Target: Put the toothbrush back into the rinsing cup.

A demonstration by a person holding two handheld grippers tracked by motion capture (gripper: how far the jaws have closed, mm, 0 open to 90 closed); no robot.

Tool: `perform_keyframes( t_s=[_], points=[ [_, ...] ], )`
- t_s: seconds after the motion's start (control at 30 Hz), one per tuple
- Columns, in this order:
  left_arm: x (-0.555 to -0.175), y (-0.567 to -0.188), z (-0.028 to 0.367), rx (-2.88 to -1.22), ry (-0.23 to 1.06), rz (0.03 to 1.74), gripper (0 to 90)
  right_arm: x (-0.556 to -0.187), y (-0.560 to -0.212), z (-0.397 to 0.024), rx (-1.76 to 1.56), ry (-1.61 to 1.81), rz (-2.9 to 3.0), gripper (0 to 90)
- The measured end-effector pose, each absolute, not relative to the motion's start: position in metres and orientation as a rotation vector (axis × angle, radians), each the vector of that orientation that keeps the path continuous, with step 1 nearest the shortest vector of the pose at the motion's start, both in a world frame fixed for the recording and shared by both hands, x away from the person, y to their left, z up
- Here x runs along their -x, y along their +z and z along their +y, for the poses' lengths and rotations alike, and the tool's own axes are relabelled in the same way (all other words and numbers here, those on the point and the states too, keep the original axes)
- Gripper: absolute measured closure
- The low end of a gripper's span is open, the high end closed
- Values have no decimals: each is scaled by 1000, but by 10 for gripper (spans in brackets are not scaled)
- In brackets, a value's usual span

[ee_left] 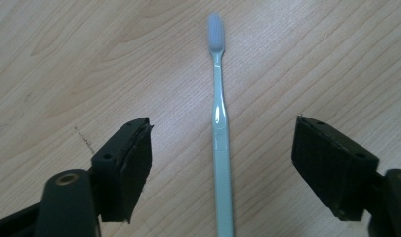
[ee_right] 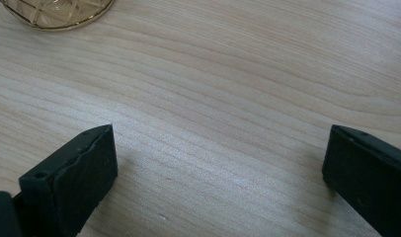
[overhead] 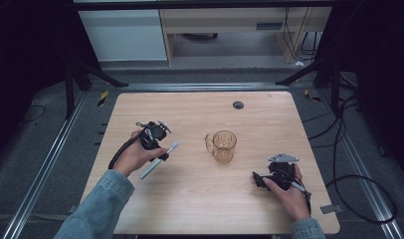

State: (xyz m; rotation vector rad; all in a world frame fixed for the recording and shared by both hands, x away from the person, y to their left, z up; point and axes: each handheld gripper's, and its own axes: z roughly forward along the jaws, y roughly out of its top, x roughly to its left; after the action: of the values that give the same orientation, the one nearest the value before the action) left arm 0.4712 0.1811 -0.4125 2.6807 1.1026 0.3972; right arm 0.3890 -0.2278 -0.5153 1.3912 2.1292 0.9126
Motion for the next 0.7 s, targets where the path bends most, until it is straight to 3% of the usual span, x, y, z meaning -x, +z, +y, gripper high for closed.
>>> perform_keyframes(
  t_s=[0.43,0.7],
  points=[
    [-486,-428,175,-2773,238,1121,525,-389,-515,-228,-1391,913,2129,7],
    [-501,-440,172,-2839,208,1137,614,-389,-515,-228,-1391,914,2130,8]
  ],
)
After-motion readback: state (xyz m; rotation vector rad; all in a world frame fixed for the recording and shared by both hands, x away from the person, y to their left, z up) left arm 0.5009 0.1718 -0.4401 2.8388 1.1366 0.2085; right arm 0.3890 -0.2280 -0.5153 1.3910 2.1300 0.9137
